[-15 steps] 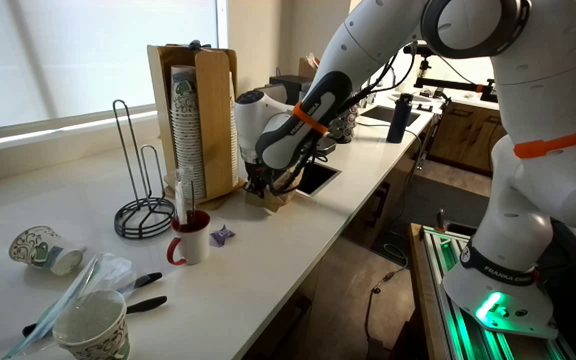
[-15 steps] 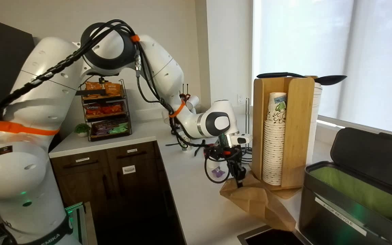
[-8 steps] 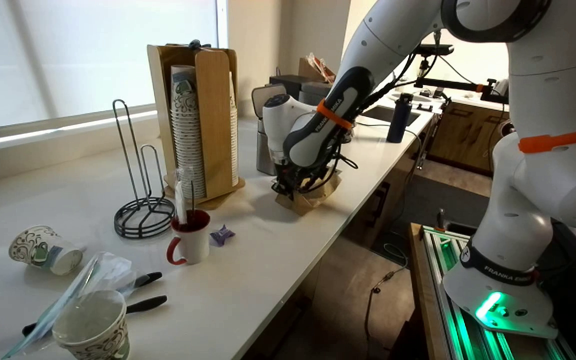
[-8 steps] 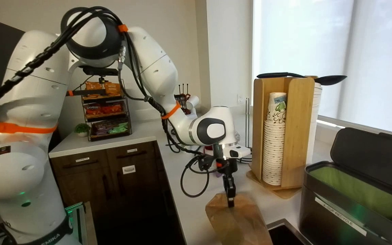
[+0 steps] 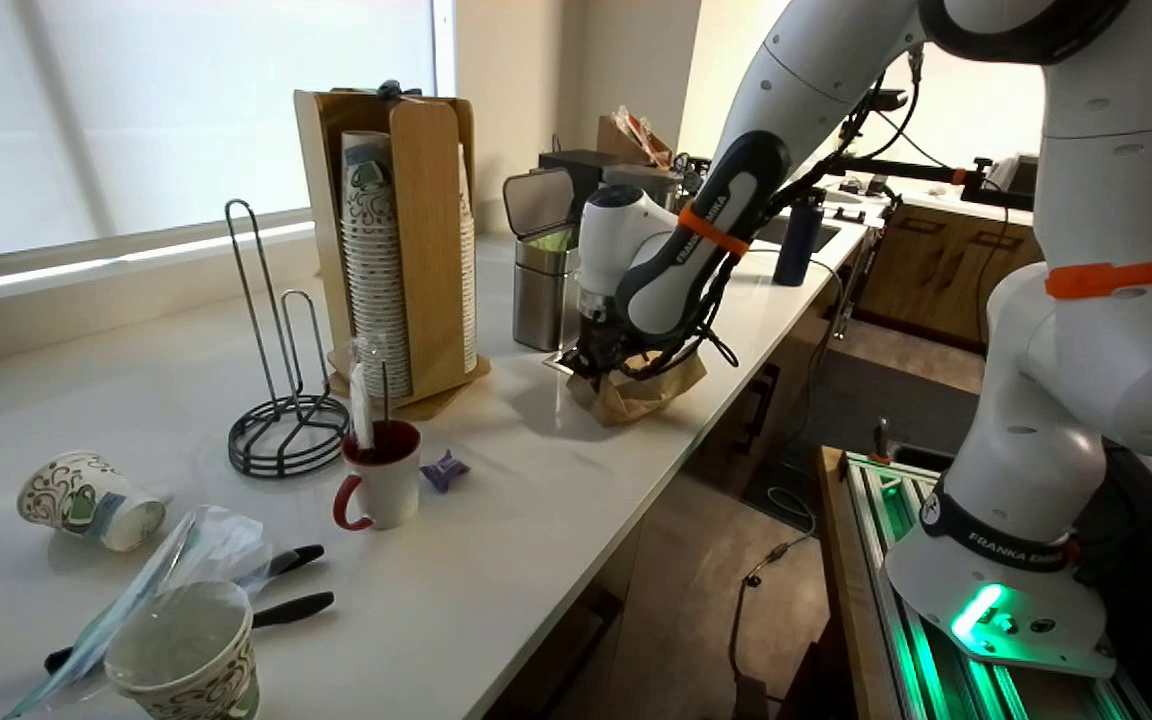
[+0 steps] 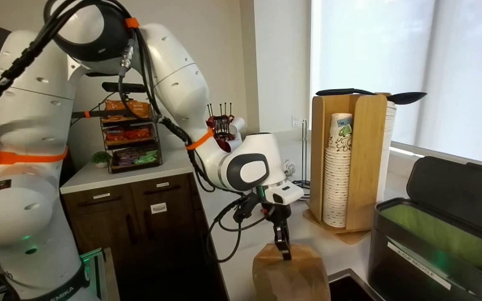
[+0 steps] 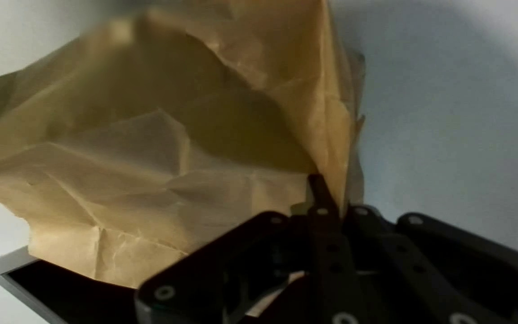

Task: Put the brown paper bag in the trash chute.

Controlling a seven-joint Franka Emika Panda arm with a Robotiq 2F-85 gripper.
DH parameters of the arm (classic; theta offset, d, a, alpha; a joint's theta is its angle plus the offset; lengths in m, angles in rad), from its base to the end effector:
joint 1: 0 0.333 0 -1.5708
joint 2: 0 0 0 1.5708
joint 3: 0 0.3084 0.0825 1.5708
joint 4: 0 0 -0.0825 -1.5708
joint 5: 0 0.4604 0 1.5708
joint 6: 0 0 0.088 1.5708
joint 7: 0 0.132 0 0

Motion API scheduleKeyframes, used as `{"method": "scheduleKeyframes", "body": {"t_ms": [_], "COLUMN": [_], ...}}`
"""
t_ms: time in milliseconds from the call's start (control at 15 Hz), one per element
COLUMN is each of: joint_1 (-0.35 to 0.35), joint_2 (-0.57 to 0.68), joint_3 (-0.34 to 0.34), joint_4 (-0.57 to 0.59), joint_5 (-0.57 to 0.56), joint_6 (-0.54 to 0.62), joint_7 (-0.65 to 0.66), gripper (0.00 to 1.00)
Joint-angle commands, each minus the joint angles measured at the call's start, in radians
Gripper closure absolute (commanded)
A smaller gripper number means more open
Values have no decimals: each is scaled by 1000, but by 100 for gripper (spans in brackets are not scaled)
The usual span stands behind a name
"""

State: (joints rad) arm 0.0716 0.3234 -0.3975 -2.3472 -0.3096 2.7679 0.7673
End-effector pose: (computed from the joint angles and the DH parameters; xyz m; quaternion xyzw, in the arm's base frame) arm 0.5316 -0.1860 0.1165 0.9156 -0.3786 0.0783 0.1106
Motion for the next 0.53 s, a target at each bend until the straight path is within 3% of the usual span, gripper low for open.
{"method": "scheduleKeyframes", "body": {"t_ms": [0,133,267,467], "joint_1": [-56,-77,-48,-2], "joint_2": [20,39,92,157], "joint_3": [20,-12,-110,-220], "joint_4": [9,6,31,65], "joint_5": [78,106,64,87], "joint_6": [49,80,118,160], "joint_7": [-1,18,108,209], "gripper": [100,100,100,100]}}
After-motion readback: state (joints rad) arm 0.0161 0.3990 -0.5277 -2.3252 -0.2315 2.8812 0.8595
